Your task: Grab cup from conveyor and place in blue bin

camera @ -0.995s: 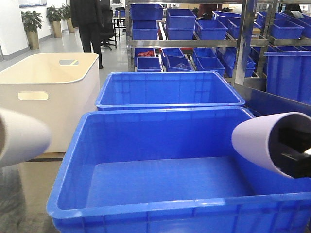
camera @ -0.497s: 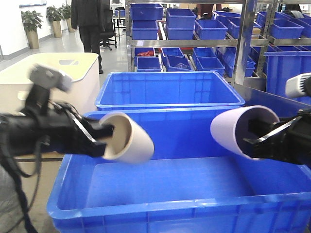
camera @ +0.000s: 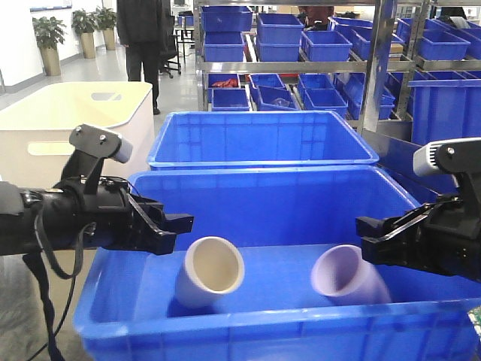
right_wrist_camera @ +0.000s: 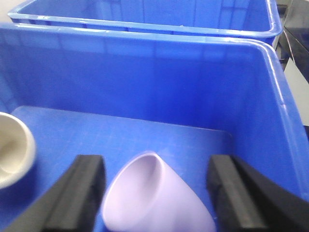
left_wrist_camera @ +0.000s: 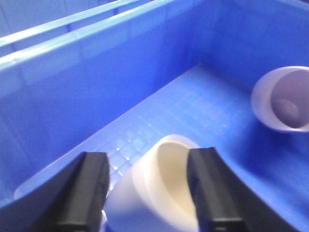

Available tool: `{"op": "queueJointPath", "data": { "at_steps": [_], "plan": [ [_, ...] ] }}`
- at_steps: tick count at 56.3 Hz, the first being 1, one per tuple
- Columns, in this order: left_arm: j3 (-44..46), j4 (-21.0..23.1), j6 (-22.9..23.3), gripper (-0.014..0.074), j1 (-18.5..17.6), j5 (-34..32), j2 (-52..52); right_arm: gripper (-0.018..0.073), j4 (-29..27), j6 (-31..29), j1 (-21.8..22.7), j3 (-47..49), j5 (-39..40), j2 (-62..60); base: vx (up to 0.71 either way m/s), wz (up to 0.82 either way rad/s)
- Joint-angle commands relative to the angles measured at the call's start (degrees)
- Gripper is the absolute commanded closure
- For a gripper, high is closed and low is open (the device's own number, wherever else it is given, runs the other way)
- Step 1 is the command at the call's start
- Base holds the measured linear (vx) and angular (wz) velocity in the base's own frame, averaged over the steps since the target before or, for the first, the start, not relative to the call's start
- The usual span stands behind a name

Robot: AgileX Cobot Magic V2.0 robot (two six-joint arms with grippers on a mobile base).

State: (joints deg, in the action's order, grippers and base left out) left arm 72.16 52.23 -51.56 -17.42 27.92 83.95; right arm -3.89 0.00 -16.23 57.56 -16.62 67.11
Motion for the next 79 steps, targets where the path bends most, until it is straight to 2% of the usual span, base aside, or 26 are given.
{"op": "queueJointPath", "data": {
  "at_steps": [1,6,13,18,25,30,35,39,44,48,55,57,63,79],
  "plan": [
    [2.05,2.33,0.42,0.009,-0.46,-0.86,-4.27,-0.0017,0.01,0.0,0.0,1.8,5.06,-1.11,0.0,0.0],
    [1.97,2.33,0.42,0.0139,-0.46,0.17,-6.45,-0.0014,0.15,0.0,0.0,1.8,5.01,-1.11,0.0,0.0],
    [1.97,2.21,0.59,0.0259,-0.46,0.98,-9.55,-0.0014,0.15,0.0,0.0,1.8,5.01,-1.11,0.0,0.0],
    [1.97,2.14,3.08,0.0372,-0.46,5.85,-13.02,-0.0014,0.15,0.0,0.0,1.8,5.01,-1.11,0.0,0.0],
    [1.97,-0.55,5.53,0.0515,-0.46,14.06,-18.05,-0.0014,0.15,0.0,0.0,1.8,5.01,-1.11,0.0,0.0],
    [1.97,-2.68,8.29,0.0601,-0.46,15.33,-21.08,-0.0014,0.15,0.0,0.0,1.8,5.01,-1.11,0.0,0.0],
    [1.97,-6.41,12.06,0.0603,-0.46,14.13,-24.39,-0.0014,0.15,0.0,0.0,1.8,5.01,-1.11,0.0,0.0],
    [1.97,-11.2,16.6,0.0599,-0.46,13.84,-27.07,-0.0014,0.15,0.0,0.0,1.8,5.01,-1.11,0.0,0.0],
    [1.76,-19.25,24.93,0.0597,-0.46,13.69,-30.64,-0.0014,0.15,0.0,0.0,1.8,5.01,-1.11,0.0,0.0],
    [0.2,-26.37,33.38,0.0597,-0.46,11.82,-34.67,-0.0014,0.15,0.0,0.0,1.8,4.96,-1.11,0.0,0.0],
    [-5.9,-37.73,47.67,0.0597,-0.46,7.18,-43.14,-0.0014,0.15,0.0,0.0,1.8,4.96,-1.11,0.0,0.0],
    [-8.12,-39.9,50.34,0.0597,-0.46,6.34,-45.42,-0.0014,0.15,0.0,0.0,1.8,4.96,-1.11,0.0,0.0],
    [-14.7,-41.66,54.12,0.0596,-0.46,6.1,-51.38,-0.0014,0.15,0.0,0.0,1.8,4.96,-1.11,0.0,0.0],
    [-22.74,-41.66,54.12,0.0596,-0.46,10.1,-59.31,-0.0014,0.15,0.0,0.0,1.8,4.96,-1.11,0.0,0.0]
  ]
}}
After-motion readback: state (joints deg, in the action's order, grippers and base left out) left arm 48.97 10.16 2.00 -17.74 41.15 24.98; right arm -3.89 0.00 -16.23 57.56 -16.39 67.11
